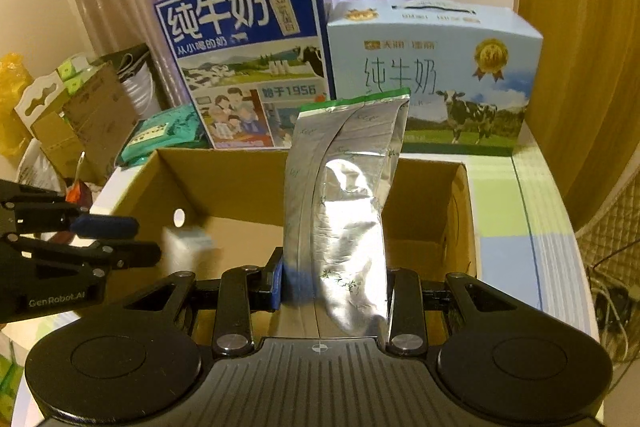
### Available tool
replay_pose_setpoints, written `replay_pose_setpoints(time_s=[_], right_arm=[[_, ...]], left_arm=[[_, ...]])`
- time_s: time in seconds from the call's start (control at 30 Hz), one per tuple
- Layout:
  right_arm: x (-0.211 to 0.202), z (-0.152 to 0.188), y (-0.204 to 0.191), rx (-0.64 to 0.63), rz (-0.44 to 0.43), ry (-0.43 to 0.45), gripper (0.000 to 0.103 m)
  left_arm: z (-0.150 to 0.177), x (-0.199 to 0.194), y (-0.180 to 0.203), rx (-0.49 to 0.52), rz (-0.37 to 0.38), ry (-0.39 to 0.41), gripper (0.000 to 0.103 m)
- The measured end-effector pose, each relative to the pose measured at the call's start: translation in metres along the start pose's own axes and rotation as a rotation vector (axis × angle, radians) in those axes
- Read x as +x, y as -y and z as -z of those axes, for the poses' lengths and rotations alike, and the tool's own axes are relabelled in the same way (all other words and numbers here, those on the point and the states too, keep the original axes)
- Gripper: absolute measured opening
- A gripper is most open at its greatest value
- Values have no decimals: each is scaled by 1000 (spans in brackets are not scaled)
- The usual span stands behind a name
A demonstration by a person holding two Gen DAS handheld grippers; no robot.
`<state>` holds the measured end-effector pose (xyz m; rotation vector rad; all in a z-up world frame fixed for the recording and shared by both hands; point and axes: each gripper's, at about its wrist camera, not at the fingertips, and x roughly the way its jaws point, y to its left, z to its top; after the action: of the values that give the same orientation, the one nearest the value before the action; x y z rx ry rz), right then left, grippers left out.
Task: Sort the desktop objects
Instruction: 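Drop the white box with the left tool while the right tool drops the foil bag into the cardboard box, then grasp the large white medicine box with the left tool while the right tool grasps the white night light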
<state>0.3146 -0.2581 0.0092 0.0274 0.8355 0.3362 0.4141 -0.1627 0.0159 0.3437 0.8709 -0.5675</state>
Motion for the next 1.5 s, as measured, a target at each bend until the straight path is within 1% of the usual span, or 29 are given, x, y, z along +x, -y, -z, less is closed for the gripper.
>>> replay_pose_setpoints(time_s=[0.23, 0.33, 0.37, 0.4, 0.47, 0.67, 0.83, 0.97, 1.03, 1.1, 1.23, 1.33, 1.4, 1.5], right_arm=[[8, 4, 7, 24, 9, -21, 32], [9, 5, 10, 41, 4, -20, 32], [7, 4, 12, 50, -3, -9, 34], [5, 3, 13, 55, 2, 0, 42], [-2, 2, 15, 57, 17, 31, 53], [-32, 10, 15, 51, 32, 59, 56], [-67, 31, 8, 49, 21, 80, 62], [-97, 55, -2, 46, -13, 77, 68], [-110, 68, -8, 35, -31, 63, 71], [-121, 82, -13, 24, -49, 47, 77], [-139, 107, -23, -15, -68, 16, 84], [-148, 123, -30, -59, -79, -12, 89], [-152, 132, -37, -103, -88, -35, 94], [-160, 145, -46, -195, -99, -50, 97]], left_arm=[[16, -1, 1, 18, -7, 4, 23], [19, -6, 1, 18, 2, 13, 24], [21, -9, 1, 18, 4, 16, 24], [21, -11, 1, 20, 5, 18, 24], [24, -16, 0, 18, 9, 23, 24], [39, -37, 0, 13, 17, 42, 25], [59, -64, 0, -25, 13, 58, 32], [82, -90, 3, -35, 13, 61, 39], [94, -102, 4, -37, 7, 60, 42], [108, -116, 4, -38, -2, 56, 52], [133, -137, 5, -31, -29, 48, 60], [152, -150, 6, -22, -37, 35, 69], [166, -158, 8, 2, -30, 27, 78], [185, -165, 16, 86, -15, 10, 83]])
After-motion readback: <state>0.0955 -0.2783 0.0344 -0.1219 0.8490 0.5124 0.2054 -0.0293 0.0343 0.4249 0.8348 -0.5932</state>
